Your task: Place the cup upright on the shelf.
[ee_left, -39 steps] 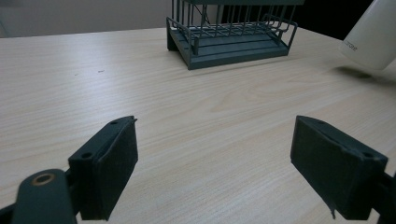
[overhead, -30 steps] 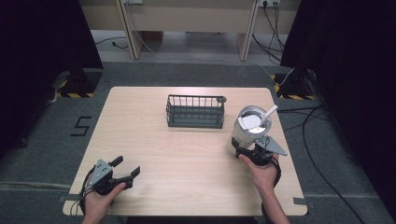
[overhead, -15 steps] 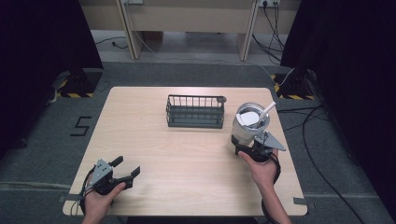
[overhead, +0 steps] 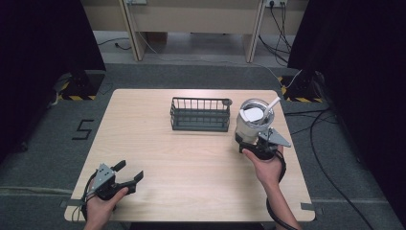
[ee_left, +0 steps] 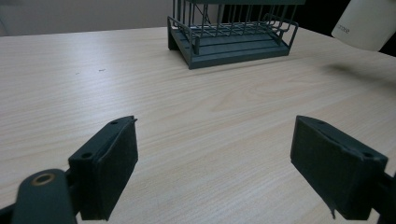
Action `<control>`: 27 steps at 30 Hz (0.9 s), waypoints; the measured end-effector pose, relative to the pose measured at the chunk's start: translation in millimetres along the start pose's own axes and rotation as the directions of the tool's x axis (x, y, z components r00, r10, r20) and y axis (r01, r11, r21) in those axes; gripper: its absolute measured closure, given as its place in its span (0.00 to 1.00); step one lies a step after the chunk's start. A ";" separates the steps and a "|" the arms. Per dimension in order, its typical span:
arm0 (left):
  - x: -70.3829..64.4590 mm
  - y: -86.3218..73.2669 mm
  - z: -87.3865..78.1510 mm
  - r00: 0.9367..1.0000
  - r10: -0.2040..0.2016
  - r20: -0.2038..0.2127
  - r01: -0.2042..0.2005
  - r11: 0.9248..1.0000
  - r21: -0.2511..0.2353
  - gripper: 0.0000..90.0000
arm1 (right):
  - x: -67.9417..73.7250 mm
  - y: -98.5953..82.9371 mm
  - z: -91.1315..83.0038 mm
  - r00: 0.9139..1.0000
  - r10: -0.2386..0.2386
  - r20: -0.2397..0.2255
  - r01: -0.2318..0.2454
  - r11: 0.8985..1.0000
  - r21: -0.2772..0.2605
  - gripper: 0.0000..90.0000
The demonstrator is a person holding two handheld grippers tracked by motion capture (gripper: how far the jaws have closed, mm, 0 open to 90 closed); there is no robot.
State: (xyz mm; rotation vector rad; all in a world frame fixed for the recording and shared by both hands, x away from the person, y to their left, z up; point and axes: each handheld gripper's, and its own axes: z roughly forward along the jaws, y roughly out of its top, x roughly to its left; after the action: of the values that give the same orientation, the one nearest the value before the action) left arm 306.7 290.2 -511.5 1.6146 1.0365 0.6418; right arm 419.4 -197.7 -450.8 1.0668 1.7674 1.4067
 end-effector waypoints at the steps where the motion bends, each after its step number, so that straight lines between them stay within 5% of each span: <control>1: 0.0 0.0 0.0 1.000 0.000 0.000 0.000 1.000 0.000 0.16 | 0.3 3.1 1.7 1.000 0.000 0.001 0.000 1.000 -0.004 0.13; 27: 1.8 0.0 -0.6 1.000 -0.010 -0.003 0.010 1.000 -0.003 0.16 | 1.7 51.6 38.3 1.000 -0.010 -0.011 0.010 1.000 0.005 0.13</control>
State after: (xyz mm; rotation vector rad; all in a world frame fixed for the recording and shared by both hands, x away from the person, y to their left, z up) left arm 307.0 292.0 -511.6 1.6056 1.0441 0.6389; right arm 462.1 -173.3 -409.3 1.0530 1.7832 1.4050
